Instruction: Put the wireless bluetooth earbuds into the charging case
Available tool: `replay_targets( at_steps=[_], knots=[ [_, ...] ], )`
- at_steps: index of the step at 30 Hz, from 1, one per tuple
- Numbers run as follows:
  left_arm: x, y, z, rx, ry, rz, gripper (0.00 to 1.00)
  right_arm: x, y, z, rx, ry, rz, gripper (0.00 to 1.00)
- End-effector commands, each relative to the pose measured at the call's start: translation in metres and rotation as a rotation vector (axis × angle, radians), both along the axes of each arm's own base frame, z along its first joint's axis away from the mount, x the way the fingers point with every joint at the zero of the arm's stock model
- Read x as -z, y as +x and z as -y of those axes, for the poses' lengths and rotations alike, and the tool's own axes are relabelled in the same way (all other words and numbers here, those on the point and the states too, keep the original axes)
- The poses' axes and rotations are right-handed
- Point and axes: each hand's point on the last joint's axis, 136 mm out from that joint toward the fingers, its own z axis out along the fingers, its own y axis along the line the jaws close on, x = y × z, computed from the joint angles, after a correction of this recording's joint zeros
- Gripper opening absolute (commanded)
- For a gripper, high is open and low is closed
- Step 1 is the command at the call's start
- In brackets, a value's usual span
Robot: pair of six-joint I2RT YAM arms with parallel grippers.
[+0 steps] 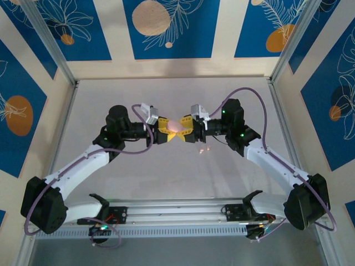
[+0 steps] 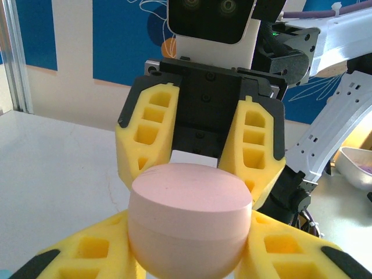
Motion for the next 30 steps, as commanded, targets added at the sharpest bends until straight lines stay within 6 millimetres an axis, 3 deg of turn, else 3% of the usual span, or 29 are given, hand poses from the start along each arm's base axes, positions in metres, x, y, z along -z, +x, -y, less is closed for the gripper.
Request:
replay_targets(
  at_steps=[1,7,13,20,26,30],
  knots=[
    [-0.020,-0.012,0.003,0.046,-0.026,0.100,0.22,-0.004,0.010,0.004,0.056,0.006,-0.057,0.43],
    [-0.014,-0.014,0.001,0.035,0.000,0.156,0.19,-0.016,0.030,0.015,0.067,0.037,-0.328,0.51],
    [-0.016,-0.013,0.003,0.031,-0.010,0.167,0.19,-0.016,0.042,0.014,0.086,0.028,-0.448,0.54],
    [-0.023,-0.008,0.001,-0.029,-0.068,0.189,0.19,-0.018,0.054,0.012,0.127,0.005,-0.532,0.57],
    [-0.023,0.004,0.000,-0.100,-0.111,0.182,0.21,-0.038,0.045,0.016,0.128,0.031,-0.503,0.61],
    [-0.023,0.010,-0.003,-0.139,-0.139,0.186,0.21,-0.054,0.044,0.029,0.223,0.060,-0.477,0.64]
  ],
)
